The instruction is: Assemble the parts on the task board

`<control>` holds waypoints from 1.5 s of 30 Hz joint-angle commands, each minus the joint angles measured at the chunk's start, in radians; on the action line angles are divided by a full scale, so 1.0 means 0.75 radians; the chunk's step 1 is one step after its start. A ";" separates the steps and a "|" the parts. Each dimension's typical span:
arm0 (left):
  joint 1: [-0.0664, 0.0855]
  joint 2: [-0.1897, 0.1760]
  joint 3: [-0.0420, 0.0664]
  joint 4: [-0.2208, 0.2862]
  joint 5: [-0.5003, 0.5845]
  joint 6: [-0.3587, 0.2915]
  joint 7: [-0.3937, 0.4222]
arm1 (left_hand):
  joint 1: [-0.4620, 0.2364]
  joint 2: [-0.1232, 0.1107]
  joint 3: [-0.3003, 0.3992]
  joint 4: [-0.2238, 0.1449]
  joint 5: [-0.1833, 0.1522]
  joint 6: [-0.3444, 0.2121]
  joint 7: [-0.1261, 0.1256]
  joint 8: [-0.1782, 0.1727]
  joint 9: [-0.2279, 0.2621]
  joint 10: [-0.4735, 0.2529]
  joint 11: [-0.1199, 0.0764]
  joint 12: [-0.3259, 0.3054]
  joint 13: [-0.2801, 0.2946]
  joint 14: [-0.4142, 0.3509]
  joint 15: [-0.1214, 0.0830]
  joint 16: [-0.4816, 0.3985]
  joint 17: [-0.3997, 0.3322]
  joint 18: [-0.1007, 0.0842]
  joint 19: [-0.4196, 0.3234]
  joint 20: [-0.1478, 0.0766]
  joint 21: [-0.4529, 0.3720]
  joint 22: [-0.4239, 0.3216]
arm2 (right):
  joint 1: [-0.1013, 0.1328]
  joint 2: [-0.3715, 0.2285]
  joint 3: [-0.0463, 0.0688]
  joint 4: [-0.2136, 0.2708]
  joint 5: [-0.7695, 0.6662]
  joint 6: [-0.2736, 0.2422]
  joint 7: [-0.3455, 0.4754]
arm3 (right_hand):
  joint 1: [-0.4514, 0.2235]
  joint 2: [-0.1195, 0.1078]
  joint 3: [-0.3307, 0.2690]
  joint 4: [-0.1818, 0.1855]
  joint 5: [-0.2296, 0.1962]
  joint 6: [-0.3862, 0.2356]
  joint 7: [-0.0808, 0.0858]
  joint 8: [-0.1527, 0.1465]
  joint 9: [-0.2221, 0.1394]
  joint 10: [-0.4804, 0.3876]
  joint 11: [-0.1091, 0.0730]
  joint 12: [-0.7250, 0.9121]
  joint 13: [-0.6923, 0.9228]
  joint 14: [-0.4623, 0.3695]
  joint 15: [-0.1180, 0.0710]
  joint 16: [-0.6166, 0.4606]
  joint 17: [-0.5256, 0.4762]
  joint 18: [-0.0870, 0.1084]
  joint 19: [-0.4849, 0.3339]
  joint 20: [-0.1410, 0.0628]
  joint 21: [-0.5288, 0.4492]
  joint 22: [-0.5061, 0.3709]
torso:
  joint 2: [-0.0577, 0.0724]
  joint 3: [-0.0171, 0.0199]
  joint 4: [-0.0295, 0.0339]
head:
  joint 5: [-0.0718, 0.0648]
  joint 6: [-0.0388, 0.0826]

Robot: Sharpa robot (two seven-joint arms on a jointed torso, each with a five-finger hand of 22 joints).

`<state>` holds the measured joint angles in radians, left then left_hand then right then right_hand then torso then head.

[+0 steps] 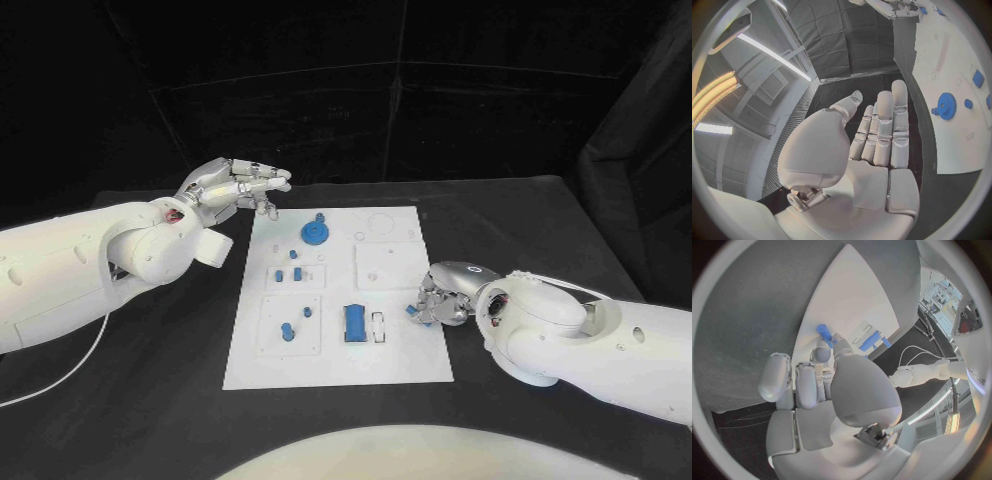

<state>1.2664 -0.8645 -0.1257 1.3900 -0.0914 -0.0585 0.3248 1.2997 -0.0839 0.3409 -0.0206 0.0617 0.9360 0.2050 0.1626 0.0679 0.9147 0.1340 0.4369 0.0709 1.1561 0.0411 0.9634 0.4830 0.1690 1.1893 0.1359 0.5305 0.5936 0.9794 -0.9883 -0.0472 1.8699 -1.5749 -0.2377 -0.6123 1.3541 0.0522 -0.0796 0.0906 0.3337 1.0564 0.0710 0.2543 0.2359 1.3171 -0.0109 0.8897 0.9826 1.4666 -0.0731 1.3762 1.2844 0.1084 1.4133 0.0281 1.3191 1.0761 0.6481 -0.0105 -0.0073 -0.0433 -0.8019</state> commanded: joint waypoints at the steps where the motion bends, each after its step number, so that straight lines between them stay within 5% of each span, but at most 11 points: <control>1: 0.001 0.001 0.001 0.001 -0.002 0.017 0.008 | 0.006 0.006 -0.001 -0.004 -0.004 -0.009 0.003 0.009 0.000 -0.009 0.000 0.008 -0.002 -0.009 0.004 0.007 -0.001 0.018 0.000 0.006 -0.005 -0.001 | -0.001 -0.007 0.000 0.020 0.151 -0.177 0.013 | -0.008 -0.004 0.028 0.001 0.042 0.014 -0.004 0.002 0.009 0.010 -0.004 0.008 0.005 0.073 -0.013 0.009 0.006 -0.024 0.008 -0.007 0.010 0.004 | 0.000 -0.0010 0.0003 | -0.002 0.003; 6: 0.001 0.001 0.001 0.001 -0.002 0.016 0.008 | 0.007 0.006 -0.001 -0.005 -0.004 -0.009 0.004 0.009 0.000 -0.010 0.000 0.009 -0.002 -0.009 0.004 0.008 -0.002 0.018 0.000 0.006 -0.005 -0.002 | 0.000 -0.018 0.000 0.040 0.246 -0.262 0.046 | -0.021 -0.023 0.067 0.008 0.077 0.023 -0.005 -0.007 0.010 0.016 -0.005 0.013 0.012 0.075 -0.015 0.015 0.014 -0.024 0.009 -0.008 0.010 0.002 | 0.001 -0.0004 -0.0005 | -0.001 0.003; 13: 0.001 0.001 0.000 0.001 -0.002 0.016 0.008 | 0.007 0.006 -0.001 -0.005 -0.004 -0.009 0.004 0.009 0.000 -0.010 0.000 0.009 -0.002 -0.009 0.004 0.008 -0.002 0.018 0.000 0.006 -0.005 -0.002 | 0.000 -0.014 0.000 0.054 0.313 -0.288 0.068 | -0.056 -0.046 0.083 0.029 0.063 0.032 -0.006 -0.013 0.013 0.029 -0.005 0.032 0.029 0.078 -0.014 0.025 0.030 -0.026 0.014 -0.008 0.016 0.013 | 0.002 -0.0006 -0.0005 | -0.002 -0.001; 27: 0.001 0.002 0.000 0.004 -0.002 0.016 0.007 | 0.007 0.006 -0.001 -0.005 -0.004 -0.009 0.004 0.009 0.000 -0.010 0.000 0.009 -0.002 -0.009 0.004 0.008 -0.002 0.018 0.000 0.006 -0.005 -0.002 | 0.000 0.049 -0.001 0.023 0.451 -0.135 0.040 | -0.107 -0.064 0.130 0.065 0.063 0.070 -0.018 -0.016 0.024 0.084 -0.015 0.139 0.124 0.091 -0.022 0.072 0.096 -0.038 0.038 -0.014 0.054 0.082 | 0.002 -0.0013 0.0005 | -0.005 -0.011; 45: 0.001 0.002 0.000 0.005 -0.002 0.017 0.006 | 0.007 0.006 -0.001 -0.005 -0.004 -0.009 0.004 0.009 0.000 -0.010 0.000 0.009 -0.002 -0.009 0.004 0.008 -0.002 0.018 0.000 0.006 -0.005 -0.002 | 0.000 0.126 -0.001 -0.012 0.468 -0.115 0.011 | -0.124 -0.061 0.150 0.078 0.068 0.082 -0.022 -0.019 0.029 0.085 -0.018 0.124 0.115 0.091 -0.024 0.078 0.105 -0.038 0.040 -0.017 0.058 0.088 | 0.003 -0.0001 -0.0005 | -0.002 -0.021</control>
<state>1.2661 -0.8634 -0.1260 1.3916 -0.0915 -0.0569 0.3243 1.2997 -0.0839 0.3409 -0.0206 0.0617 0.9360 0.2050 0.1626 0.0679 0.9147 0.1340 0.4368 0.0701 1.1562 0.0412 0.9634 0.4824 0.1689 1.1893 0.1359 0.5306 0.5939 0.9781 -0.8943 -0.0479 1.8610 -1.2343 -0.3358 -0.5992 1.2722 0.0041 0.0288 0.1503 0.3832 1.1109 0.0545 0.2458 0.2592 1.3722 -0.0232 0.9871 1.0703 1.4651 -0.0860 1.4287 1.3080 0.0925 1.4385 0.0175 1.3576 1.1410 0.6499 -0.0110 -0.0067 -0.0455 -0.8164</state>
